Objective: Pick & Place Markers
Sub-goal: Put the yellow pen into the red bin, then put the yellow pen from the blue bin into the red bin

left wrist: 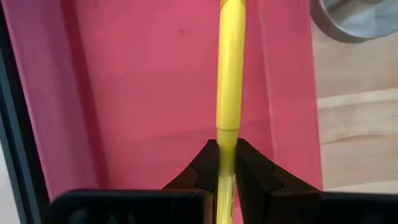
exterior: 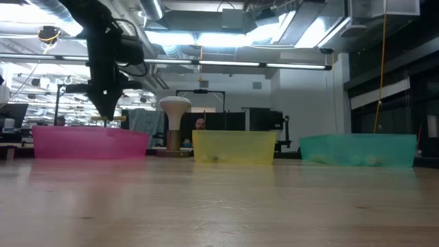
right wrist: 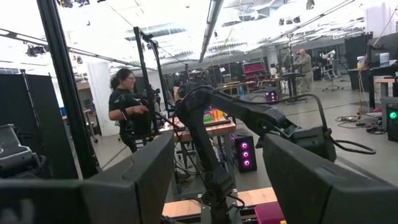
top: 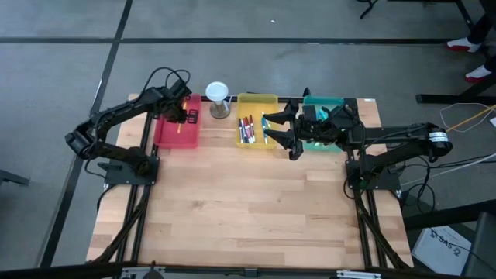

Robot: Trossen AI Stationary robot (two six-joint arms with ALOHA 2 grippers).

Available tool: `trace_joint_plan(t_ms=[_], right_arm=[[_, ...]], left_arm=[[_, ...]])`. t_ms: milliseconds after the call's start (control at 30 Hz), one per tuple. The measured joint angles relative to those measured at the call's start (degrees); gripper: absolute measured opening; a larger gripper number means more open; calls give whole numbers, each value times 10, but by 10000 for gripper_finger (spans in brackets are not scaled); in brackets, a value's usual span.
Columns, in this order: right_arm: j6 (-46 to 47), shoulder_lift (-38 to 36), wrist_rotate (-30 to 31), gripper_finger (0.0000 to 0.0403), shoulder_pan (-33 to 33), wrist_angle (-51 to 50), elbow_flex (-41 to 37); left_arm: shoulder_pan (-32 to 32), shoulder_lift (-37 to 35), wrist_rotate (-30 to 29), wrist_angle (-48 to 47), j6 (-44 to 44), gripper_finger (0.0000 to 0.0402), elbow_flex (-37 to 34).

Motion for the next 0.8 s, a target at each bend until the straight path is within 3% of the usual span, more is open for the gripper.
trace_joint_plan(t_ms=[200, 500, 800], right_arm=[[2, 0, 0, 241, 0, -2, 0], [2, 0, 0, 241, 0, -2, 0], [0, 0, 0, 241, 0, -13, 0]], left_arm=[[3, 0, 3, 7, 0, 27, -8], [3, 0, 7, 7, 10, 78, -8], [3, 0, 7, 7, 15, 94, -8]])
